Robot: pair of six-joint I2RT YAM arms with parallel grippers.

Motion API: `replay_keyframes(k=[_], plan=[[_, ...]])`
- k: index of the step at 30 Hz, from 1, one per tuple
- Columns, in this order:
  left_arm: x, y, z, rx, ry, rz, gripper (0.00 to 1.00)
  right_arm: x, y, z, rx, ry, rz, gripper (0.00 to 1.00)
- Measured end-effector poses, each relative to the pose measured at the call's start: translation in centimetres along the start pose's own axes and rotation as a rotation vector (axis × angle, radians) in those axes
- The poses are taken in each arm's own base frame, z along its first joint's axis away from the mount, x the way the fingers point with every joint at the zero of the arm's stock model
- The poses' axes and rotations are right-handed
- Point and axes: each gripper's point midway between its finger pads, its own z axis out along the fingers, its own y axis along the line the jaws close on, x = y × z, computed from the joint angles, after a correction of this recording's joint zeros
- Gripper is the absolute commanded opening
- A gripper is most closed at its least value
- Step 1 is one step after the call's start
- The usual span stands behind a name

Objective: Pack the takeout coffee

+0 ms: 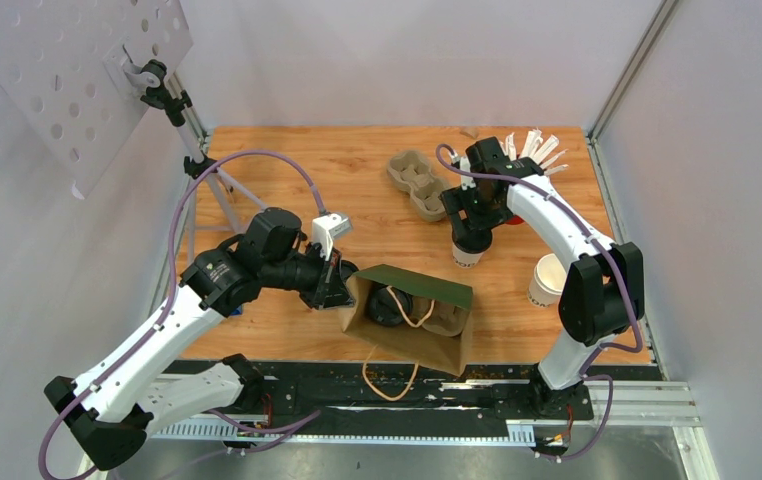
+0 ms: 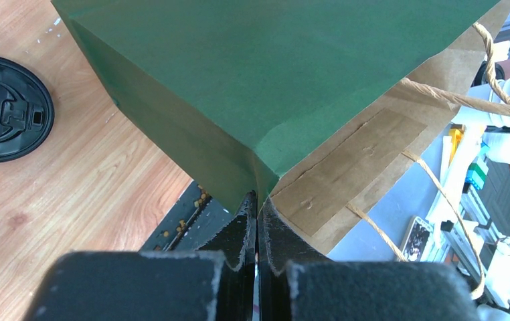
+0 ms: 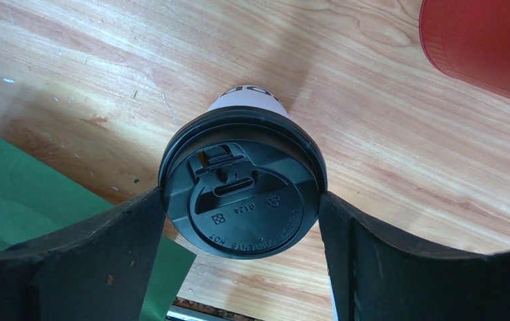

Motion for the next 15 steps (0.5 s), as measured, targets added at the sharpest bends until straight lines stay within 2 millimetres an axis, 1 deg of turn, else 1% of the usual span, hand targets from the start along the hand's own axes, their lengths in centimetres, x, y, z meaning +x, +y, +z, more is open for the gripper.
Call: replay_keyframes(k=[2, 7, 9, 15], plan=[[0.01, 0.02, 0.02, -0.001, 0.001, -0.001, 0.00, 0.00, 0.00, 0.00, 0.000, 0.000, 0.002, 0.83], [-0.04, -0.01, 0.00, 0.000, 0.000, 0.000, 0.00, 0.01, -0.01, 0.00, 0.001, 0.000, 0.002, 0.74], [-0.07, 0.00, 0.00, -0.001, 0.000, -0.001, 0.00, 0.01, -0.01, 0.00, 0.001, 0.000, 0.002, 0.71], [-0.37, 0.00, -0.05, -0.007, -0.007, 0.001, 0.00, 0.01, -0.06, 0.00, 0.004, 0.000, 0.002, 0.68]])
